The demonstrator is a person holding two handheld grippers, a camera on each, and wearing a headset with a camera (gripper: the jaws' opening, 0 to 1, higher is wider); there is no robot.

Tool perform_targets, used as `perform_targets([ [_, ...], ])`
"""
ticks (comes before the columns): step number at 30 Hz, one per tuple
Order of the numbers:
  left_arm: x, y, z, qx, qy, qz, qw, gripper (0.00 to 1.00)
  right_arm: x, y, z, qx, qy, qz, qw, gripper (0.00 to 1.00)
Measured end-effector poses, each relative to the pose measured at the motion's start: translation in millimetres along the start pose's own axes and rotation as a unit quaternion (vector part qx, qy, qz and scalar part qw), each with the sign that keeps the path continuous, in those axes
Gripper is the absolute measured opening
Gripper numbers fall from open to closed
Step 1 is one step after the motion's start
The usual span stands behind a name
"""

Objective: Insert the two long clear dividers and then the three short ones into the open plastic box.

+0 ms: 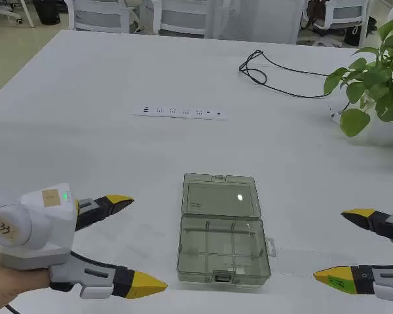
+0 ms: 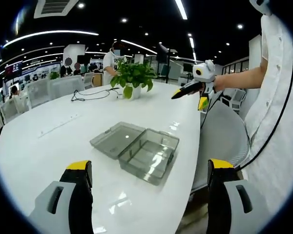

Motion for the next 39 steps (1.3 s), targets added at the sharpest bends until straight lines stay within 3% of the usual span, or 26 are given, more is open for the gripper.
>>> perform_targets([
  [39, 6.2, -3.4, -0.6, 0.003, 0.002, -0.009, 0.9999, 1.00, -2.0, 1.7, -3.2, -0.002, -0.003, -0.005, 1.0000, 0.84],
])
Point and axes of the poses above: the centre of the closed fingertips' face, and the gripper's own axes: x roughly forward along the fingers, y roughly to its left, z roughly out of its top, the point moved 4 cm from there along -x, roughly backward along the fingers, and after that the axes turned 11 degrees about x, right-handed, at the moved point
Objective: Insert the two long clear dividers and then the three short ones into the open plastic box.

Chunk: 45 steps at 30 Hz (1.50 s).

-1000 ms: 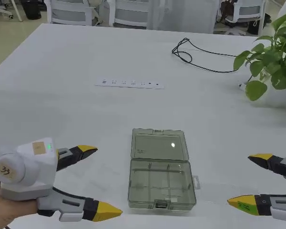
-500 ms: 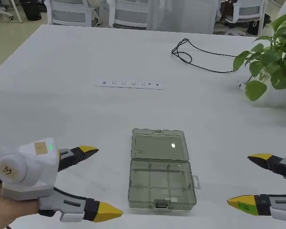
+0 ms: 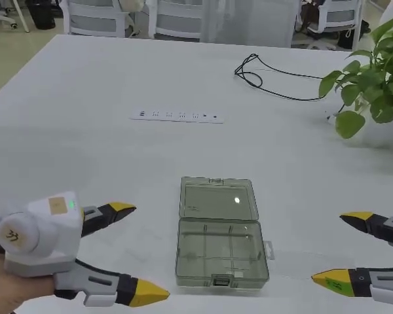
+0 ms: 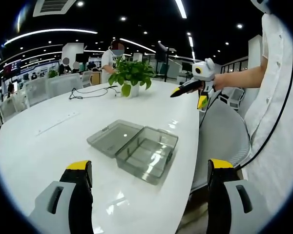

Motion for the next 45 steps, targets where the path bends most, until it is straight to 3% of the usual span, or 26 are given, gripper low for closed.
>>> perform_targets([
  [21, 2.2, 1.8, -9.3, -0.002, 0.009, -0.005, 0.9999, 1.00, 1.1, 2.5, 0.2, 0.004, -0.007, -0.001, 1.0000, 0.84],
  [36, 8.4, 3.1, -8.1, -0.001, 0.011, -0.014, 0.9998, 1.00, 3.1, -0.7, -2.4, 0.010, -0.005, -0.003, 0.9999, 0.84],
  [45, 10.3, 4.8, -13.1, -0.003, 0.025, -0.013, 0.9996, 1.00, 5.0, -2.9, -2.5, 0.013, -0.007, -0.002, 0.9999, 0.84],
])
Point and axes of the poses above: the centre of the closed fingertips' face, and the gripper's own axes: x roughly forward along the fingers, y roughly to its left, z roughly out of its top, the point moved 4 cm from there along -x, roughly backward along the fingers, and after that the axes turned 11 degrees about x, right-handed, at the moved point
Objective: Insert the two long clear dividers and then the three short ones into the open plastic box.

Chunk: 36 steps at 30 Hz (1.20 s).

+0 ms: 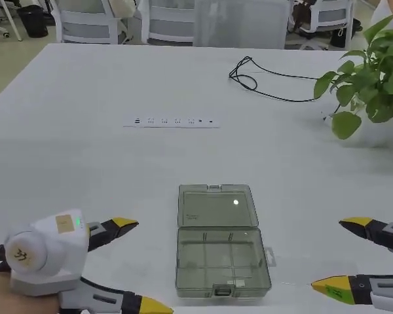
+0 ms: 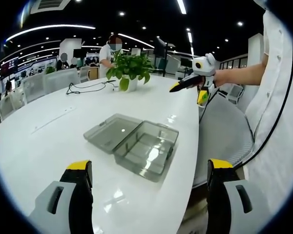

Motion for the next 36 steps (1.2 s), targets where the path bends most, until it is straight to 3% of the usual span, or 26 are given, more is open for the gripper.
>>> perform_targets([
  [7, -2.0, 5.8, -4.6, -0.008, 0.006, 0.007, 0.9999, 1.00, 1.2, -0.2, -0.3, 0.004, -0.001, 0.000, 1.0000, 0.84],
  [20, -17.0, 34.2, -17.0, -0.036, 0.020, 0.057, 0.9975, 0.94, 1.1, -2.1, -1.7, 0.009, -0.002, -0.003, 1.0000, 0.84],
  [25, -23.6, 46.2, -27.6, -0.065, 0.032, 0.080, 0.9941, 0.93, 1.4, -2.0, -2.2, 0.009, -0.003, -0.004, 0.9999, 0.84],
  [29, -26.8, 49.8, -31.8, -0.067, 0.040, 0.090, 0.9929, 0.88, 1.8, -1.0, -2.1, 0.012, -0.005, -0.004, 0.9999, 0.84],
  [36, -34.8, 61.8, -47.9, -0.084, 0.079, 0.116, 0.9865, 0.82, 2.4, -0.8, -2.8, 0.014, -0.005, -0.004, 0.9999, 0.84],
])
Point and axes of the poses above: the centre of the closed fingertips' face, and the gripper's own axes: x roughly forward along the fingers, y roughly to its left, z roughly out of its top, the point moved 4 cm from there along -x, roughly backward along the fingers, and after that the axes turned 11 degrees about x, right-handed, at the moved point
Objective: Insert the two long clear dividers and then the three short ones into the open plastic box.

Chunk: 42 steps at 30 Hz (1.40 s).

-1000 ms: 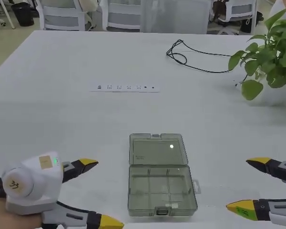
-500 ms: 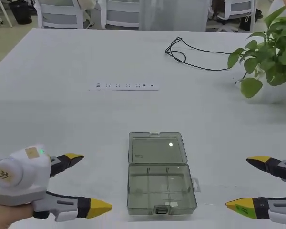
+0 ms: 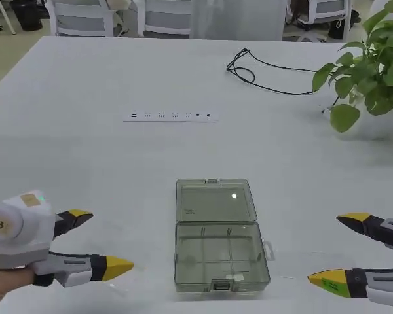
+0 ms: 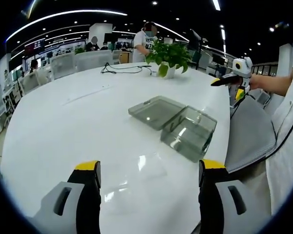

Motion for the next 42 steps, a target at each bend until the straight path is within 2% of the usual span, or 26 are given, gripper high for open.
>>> perform_targets([
  [2, -0.3, 2.4, -5.2, -0.007, 0.014, 0.004, 0.9999, 0.80, 0.1, -0.2, -0.2, 0.000, 0.000, 0.000, 1.0000, 0.84],
  [3, -0.8, 4.4, -9.7, -0.011, 0.028, 0.008, 0.9995, 0.77, 0.2, -0.4, -0.3, 0.001, 0.000, 0.000, 1.0000, 0.83],
  [10, -0.2, 11.4, -24.2, -0.028, 0.063, 0.017, 0.9974, 0.65, 0.9, -0.4, -0.9, 0.003, 0.000, 0.000, 1.0000, 0.83],
  [14, 1.4, 16.1, -33.9, -0.040, 0.090, 0.025, 0.9949, 0.62, 1.3, -0.3, -1.1, 0.004, 0.000, -0.001, 1.0000, 0.83],
  [15, 1.0, 17.6, -38.1, -0.039, 0.105, 0.029, 0.9933, 0.60, 1.3, -0.3, -1.0, 0.004, -0.001, 0.000, 1.0000, 0.83],
  [17, 2.7, 19.1, -39.7, -0.040, 0.107, 0.029, 0.9930, 0.57, 1.4, -0.5, -0.8, 0.005, -0.002, -0.001, 1.0000, 0.83],
  [20, 4.7, 22.7, -45.3, -0.051, 0.126, 0.034, 0.9901, 0.53, 1.4, -0.6, -0.8, 0.005, -0.002, -0.001, 1.0000, 0.83],
  [24, 7.0, 25.5, -51.7, -0.051, 0.153, 0.041, 0.9860, 0.50, 1.2, -1.3, -1.2, 0.007, -0.003, -0.002, 1.0000, 0.83],
  [27, 9.7, 24.7, -56.9, -0.052, 0.173, 0.037, 0.9828, 0.45, 1.0, -1.6, -1.6, 0.008, -0.003, -0.002, 1.0000, 0.83],
  [31, 12.6, 24.4, -64.0, -0.053, 0.197, 0.038, 0.9782, 0.45, 1.1, -2.4, -2.0, 0.010, -0.004, -0.003, 0.9999, 0.83],
  [37, 17.0, 29.5, -71.6, -0.045, 0.222, 0.048, 0.9728, 0.44, 1.5, -2.1, -2.5, 0.011, -0.004, -0.003, 0.9999, 0.82],
  [42, 18.8, 27.6, -72.3, -0.034, 0.236, 0.051, 0.9699, 0.42, 1.8, -1.9, -2.3, 0.014, -0.005, -0.003, 0.9999, 0.82],
])
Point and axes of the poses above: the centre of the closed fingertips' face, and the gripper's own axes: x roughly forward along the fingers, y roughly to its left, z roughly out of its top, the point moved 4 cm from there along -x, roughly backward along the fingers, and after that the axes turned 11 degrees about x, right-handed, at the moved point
